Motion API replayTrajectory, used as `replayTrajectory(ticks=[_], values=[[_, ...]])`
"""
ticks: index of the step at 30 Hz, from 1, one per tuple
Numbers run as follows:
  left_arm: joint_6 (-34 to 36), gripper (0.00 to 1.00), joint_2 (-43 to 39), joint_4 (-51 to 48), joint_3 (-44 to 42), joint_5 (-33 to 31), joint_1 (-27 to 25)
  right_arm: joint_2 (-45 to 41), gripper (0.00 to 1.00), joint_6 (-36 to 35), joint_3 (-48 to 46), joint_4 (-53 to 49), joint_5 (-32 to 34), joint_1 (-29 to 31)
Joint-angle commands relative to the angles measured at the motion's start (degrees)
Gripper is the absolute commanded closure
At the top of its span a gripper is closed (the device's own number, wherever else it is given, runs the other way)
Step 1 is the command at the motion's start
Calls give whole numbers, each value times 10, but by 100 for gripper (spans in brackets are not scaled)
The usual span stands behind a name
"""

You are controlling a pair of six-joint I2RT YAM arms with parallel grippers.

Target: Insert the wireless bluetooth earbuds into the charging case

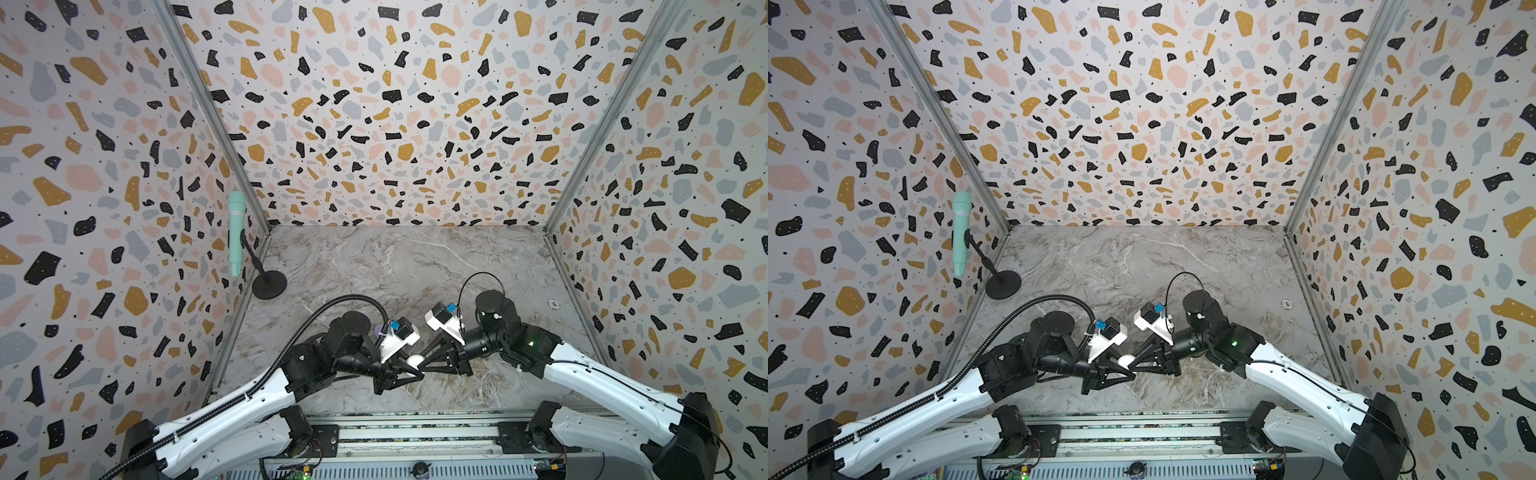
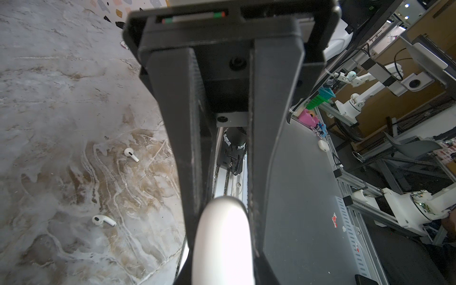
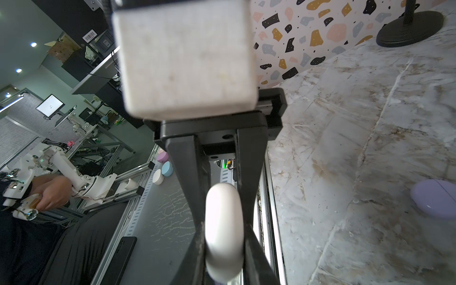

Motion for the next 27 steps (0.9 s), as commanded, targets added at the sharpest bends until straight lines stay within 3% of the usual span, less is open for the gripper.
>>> replayTrajectory(ticks=[1,27], values=[[3,73,-4,16,8,-5,2,-10,100,10,8,13,15,2],[-3,72,-30,15,11,-9,2,-33,100,49,-9,51,60,2]])
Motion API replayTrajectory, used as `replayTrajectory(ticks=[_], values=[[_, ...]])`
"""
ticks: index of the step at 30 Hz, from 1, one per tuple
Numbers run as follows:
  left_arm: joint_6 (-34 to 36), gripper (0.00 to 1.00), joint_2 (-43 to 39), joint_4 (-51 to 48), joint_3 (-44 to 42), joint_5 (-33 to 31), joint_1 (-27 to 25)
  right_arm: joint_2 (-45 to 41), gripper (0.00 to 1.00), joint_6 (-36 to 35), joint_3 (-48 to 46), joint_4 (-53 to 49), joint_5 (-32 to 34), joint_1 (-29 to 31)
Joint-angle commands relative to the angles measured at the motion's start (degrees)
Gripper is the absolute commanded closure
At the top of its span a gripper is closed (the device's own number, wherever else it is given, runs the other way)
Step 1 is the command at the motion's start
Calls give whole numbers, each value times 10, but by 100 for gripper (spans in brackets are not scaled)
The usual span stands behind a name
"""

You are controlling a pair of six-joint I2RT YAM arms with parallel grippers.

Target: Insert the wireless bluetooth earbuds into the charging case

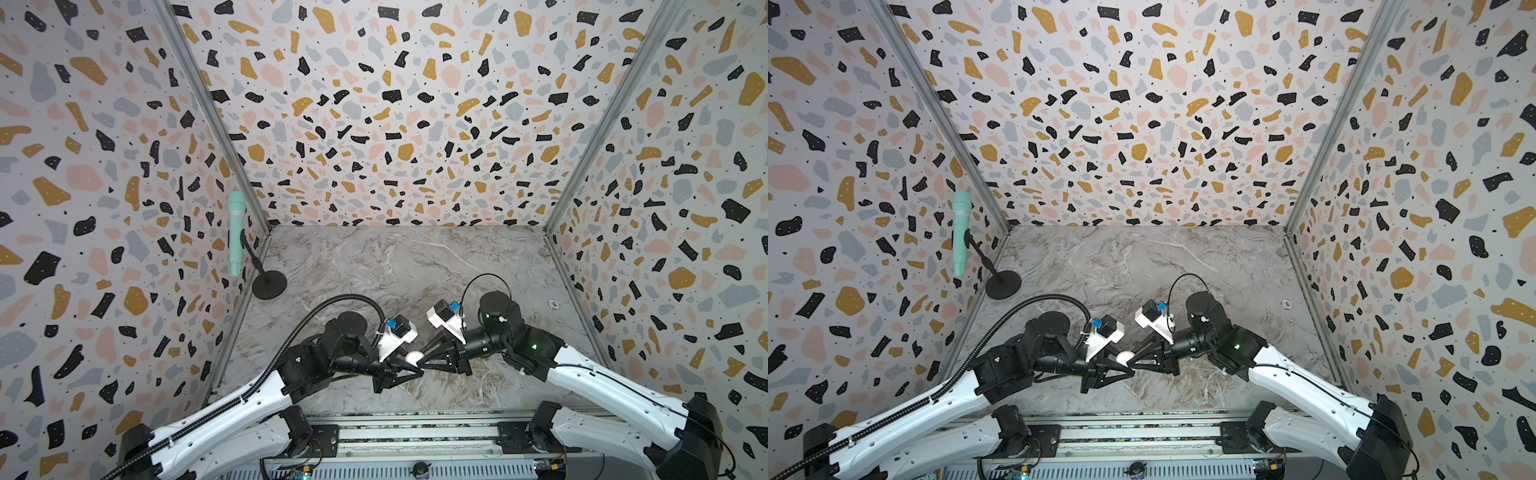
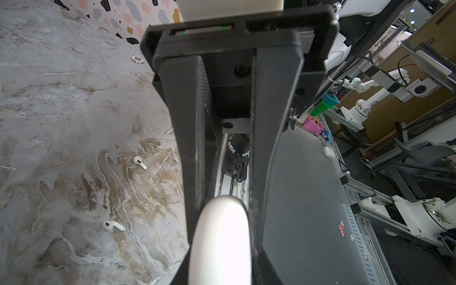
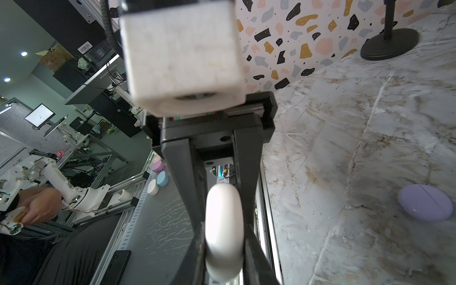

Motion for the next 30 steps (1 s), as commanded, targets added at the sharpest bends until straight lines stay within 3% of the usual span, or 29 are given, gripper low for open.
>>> replayTrajectory(ticks=[1,5,12,13,17,20,23,30], values=[[-2,72,-13,7,11,8,1,-15,100,14,-2,20,26,-4],[-1,77,-13,5,13,12,2,-16,100,19,-3,24,26,-4],[6,100,-10,4,17,11,2,-12,100,13,-3,28,3,-3],[7,100,-10,2,18,8,1,-15,92,9,-2,26,2,-2],[10,100,-15,0,19,-25,1,-33,44,-7,3,10,14,-2],[1,100,-25,29,4,-44,3,-46,24,-22,11,-15,46,-2],[3,100,-42,65,-19,-48,3,-59,15,-24,16,-22,69,-2],[42,100,-119,173,-100,-80,3,-68,11,-39,15,-26,131,5]])
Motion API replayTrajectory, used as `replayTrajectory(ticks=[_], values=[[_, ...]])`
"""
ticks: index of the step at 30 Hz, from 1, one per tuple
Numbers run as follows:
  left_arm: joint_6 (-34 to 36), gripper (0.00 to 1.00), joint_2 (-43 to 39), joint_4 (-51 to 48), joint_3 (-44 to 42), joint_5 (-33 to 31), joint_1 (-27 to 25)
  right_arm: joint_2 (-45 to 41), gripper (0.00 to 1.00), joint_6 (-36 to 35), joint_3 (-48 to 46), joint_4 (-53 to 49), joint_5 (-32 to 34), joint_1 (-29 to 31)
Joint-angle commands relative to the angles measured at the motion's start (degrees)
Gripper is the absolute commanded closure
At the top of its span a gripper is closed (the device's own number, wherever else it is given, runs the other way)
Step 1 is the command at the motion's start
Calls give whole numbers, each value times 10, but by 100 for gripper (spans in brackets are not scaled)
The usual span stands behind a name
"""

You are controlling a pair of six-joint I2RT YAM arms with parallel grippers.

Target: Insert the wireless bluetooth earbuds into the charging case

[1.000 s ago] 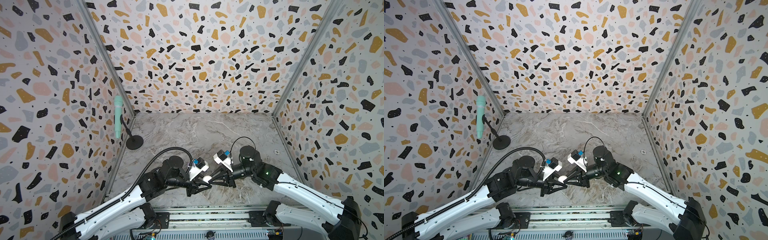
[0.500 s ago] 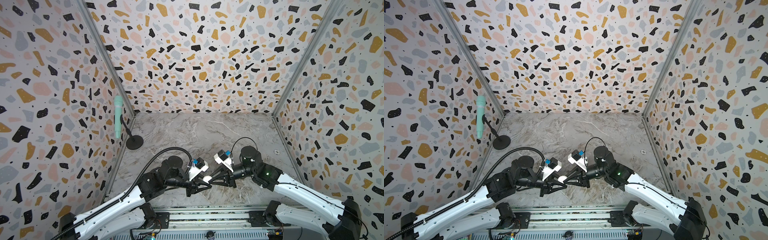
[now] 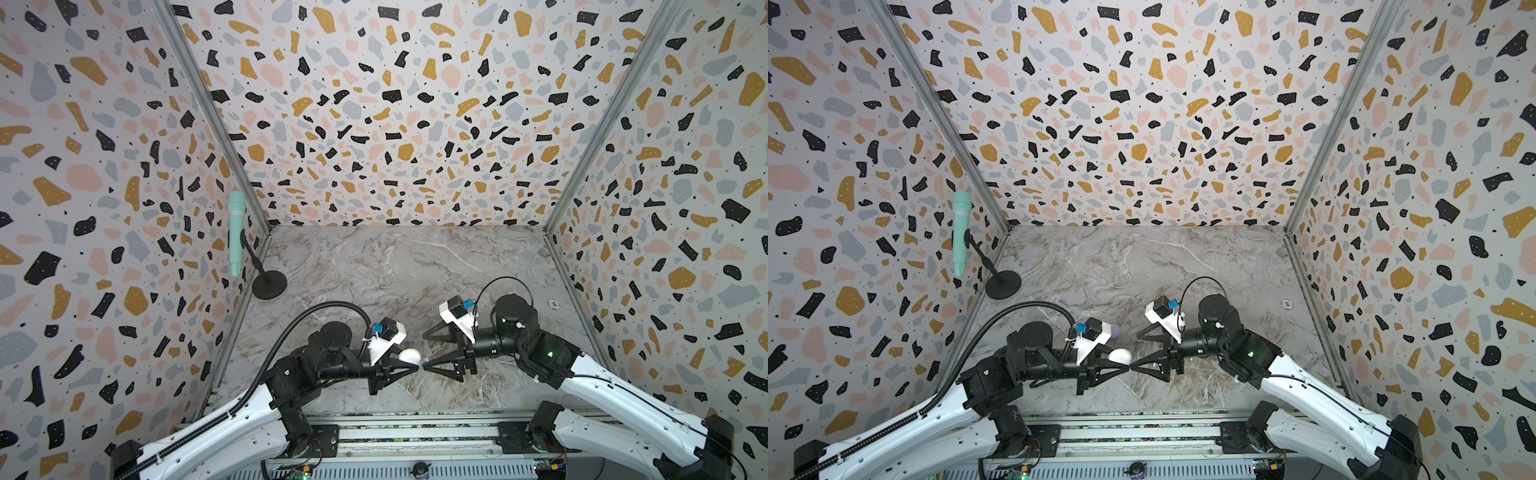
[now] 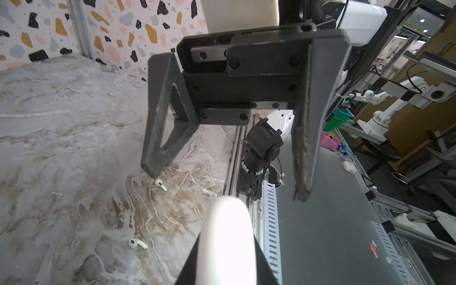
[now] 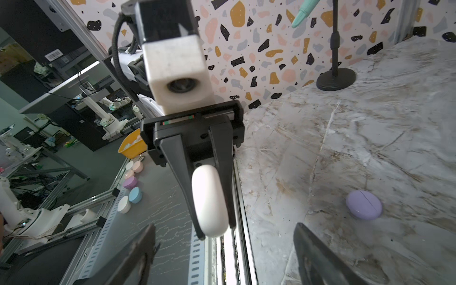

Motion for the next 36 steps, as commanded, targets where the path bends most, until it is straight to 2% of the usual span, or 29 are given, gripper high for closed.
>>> replayTrajectory(ticks=[1,6,11,19,26,29,32,36], values=[[35,100,-42,96,-33,-32,2,-11,11,-21,19,-11,52,12],[58,100,-89,202,-103,-49,2,-16,9,-61,20,-11,148,79],[87,100,-79,210,-122,-33,2,-2,9,-91,30,-25,266,141],[126,100,-54,218,-147,1,2,23,10,-95,41,-28,310,150],[120,100,-77,251,-175,11,2,24,10,-84,47,-29,381,150],[112,100,-86,267,-185,13,2,16,8,-76,51,-28,382,137],[107,100,-88,283,-193,18,2,32,8,-64,64,-35,325,106],[112,100,-94,281,-195,13,2,36,8,-66,69,-36,294,98]])
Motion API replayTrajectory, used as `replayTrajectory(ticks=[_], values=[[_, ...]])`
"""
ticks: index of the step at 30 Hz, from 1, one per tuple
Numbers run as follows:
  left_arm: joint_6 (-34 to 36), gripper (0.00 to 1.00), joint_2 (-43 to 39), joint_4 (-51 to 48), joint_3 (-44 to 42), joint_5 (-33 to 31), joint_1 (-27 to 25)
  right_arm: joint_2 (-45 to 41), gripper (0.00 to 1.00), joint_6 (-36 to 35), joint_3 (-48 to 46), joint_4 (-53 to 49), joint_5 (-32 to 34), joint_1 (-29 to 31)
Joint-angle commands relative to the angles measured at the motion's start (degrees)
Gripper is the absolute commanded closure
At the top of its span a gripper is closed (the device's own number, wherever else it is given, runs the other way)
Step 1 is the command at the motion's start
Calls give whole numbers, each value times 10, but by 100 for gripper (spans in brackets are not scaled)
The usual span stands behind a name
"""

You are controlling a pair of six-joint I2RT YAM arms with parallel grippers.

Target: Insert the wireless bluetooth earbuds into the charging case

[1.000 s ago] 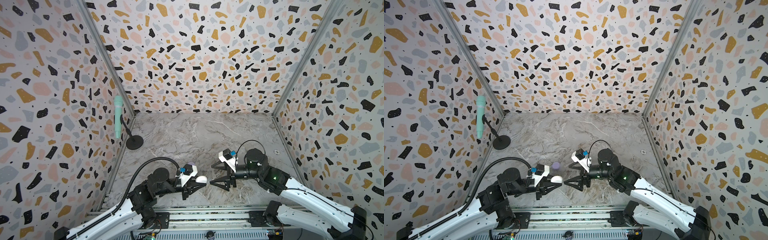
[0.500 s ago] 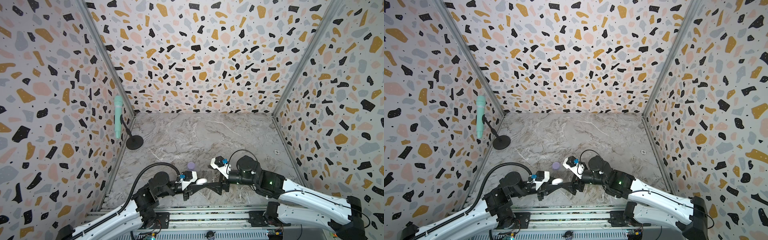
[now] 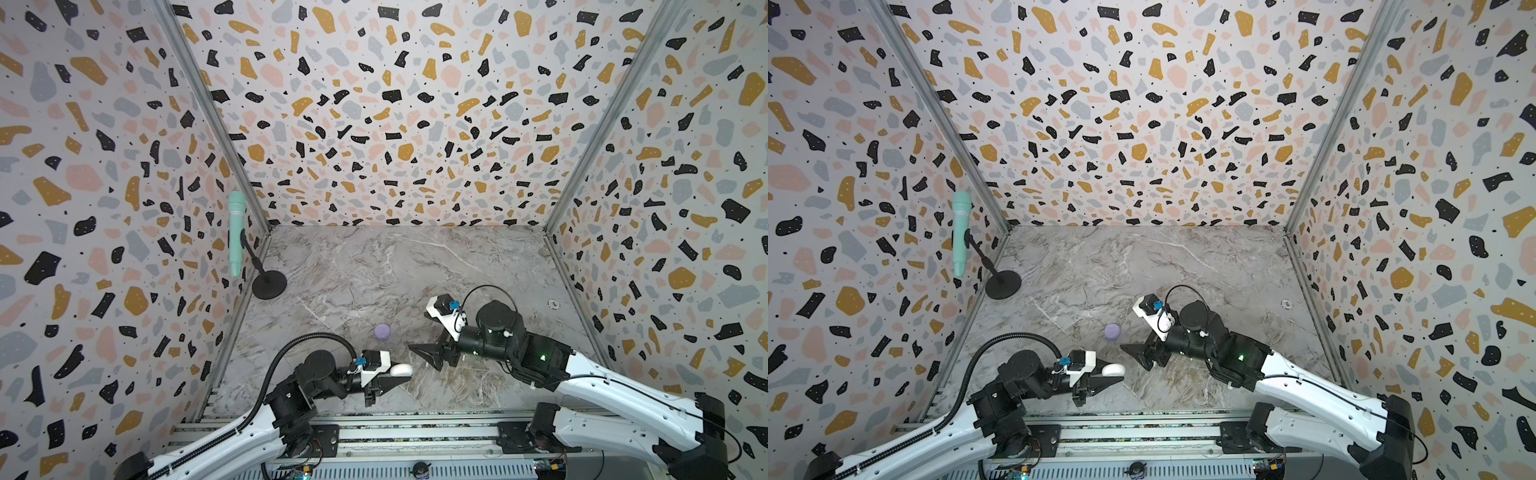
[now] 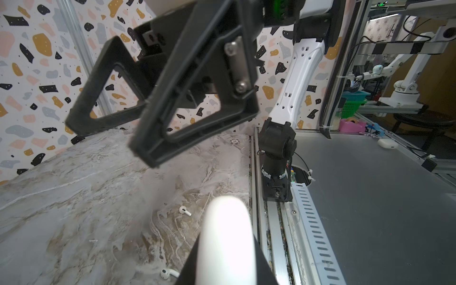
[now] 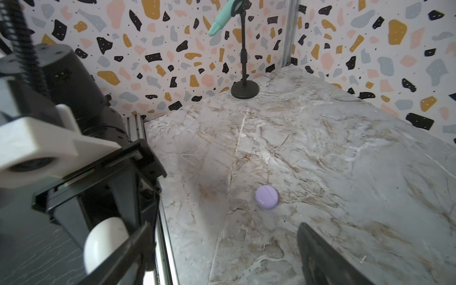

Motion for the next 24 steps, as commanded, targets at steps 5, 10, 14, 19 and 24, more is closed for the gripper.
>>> replayTrajectory(ticks=[5,10,14,19,24], values=[[-4,100,-15,47,-7,6,0,-20,8,-28,16,-14,-82,7],[-19,100,1,47,-2,14,-1,-35,8,-58,1,-16,-78,47],[-21,100,10,50,0,25,-1,-16,8,-71,3,-33,-64,67],[-21,100,5,51,-3,29,-1,-8,9,-79,2,-35,-45,75],[-22,100,5,52,-3,34,-2,14,10,-89,6,-43,-46,77]])
